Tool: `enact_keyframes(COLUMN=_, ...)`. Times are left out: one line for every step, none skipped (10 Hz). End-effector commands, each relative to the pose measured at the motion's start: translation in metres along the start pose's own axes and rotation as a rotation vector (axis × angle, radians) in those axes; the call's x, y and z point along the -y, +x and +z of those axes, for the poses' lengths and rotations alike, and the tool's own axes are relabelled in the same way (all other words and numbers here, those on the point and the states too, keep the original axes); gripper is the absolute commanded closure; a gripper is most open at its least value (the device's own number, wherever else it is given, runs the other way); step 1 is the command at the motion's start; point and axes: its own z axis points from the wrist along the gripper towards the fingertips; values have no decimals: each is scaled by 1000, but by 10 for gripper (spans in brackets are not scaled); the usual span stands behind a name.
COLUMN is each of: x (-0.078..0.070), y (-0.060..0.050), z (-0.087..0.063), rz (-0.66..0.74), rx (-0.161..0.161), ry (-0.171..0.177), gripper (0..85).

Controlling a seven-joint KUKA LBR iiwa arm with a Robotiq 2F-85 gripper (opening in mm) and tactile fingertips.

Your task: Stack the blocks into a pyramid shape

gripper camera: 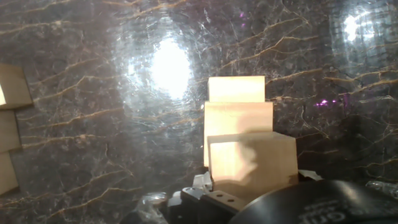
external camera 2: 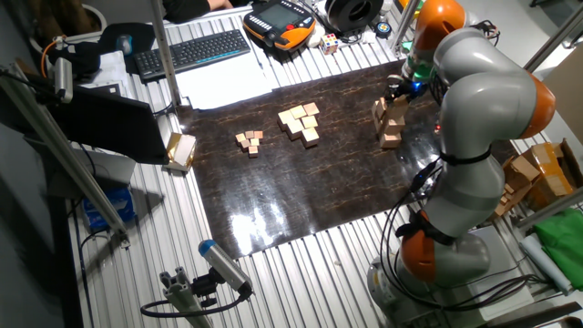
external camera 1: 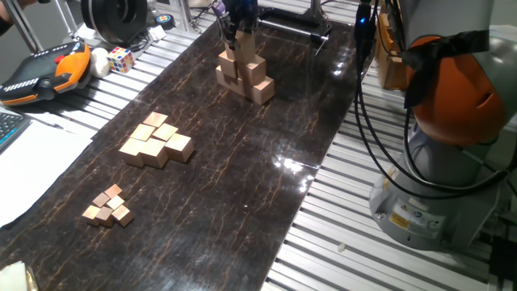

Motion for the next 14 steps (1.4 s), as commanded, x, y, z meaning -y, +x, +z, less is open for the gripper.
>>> enact_keyframes(x=0, y=0, z=0, rz=0, rx=0, ry=0, gripper=177)
enact_keyframes(x=0, y=0, z=0, rz=0, rx=-2, ry=0, gripper=163)
enact_keyframes(x=0, y=-1, z=-2, rz=0, rx=-8, ry=1, gripper=157)
enact_keyframes(x=0, y=-2, z=-7, rz=0, rx=-20, ry=3, gripper=150)
enact_keyframes(x=1, y=-3, z=-13, rz=0, rx=-35, ry=7, gripper=150)
enact_keyframes(x=-2, y=-4, z=-18, rz=5, rx=-37, ry=13, gripper=150)
enact_keyframes(x=-3, y=-3, z=-22, rz=8, rx=-38, ry=17, gripper=147)
enact_keyframes(x=-4, y=-4, z=-25, rz=8, rx=-40, ry=19, gripper=147)
enact_keyframes(x=-7, y=-4, z=-28, rz=10, rx=-43, ry=22, gripper=150)
enact_keyframes(x=-14, y=-3, z=-31, rz=21, rx=-41, ry=31, gripper=167)
enact_keyframes(x=-26, y=0, z=-37, rz=45, rx=-38, ry=48, gripper=193)
enact_keyframes(x=-34, y=3, z=-39, rz=63, rx=-37, ry=51, gripper=230)
enact_keyframes(x=-38, y=4, z=-39, rz=83, rx=-40, ry=46, gripper=293)
enact_keyframes(x=-41, y=5, z=-38, rz=107, rx=-54, ry=28, gripper=397)
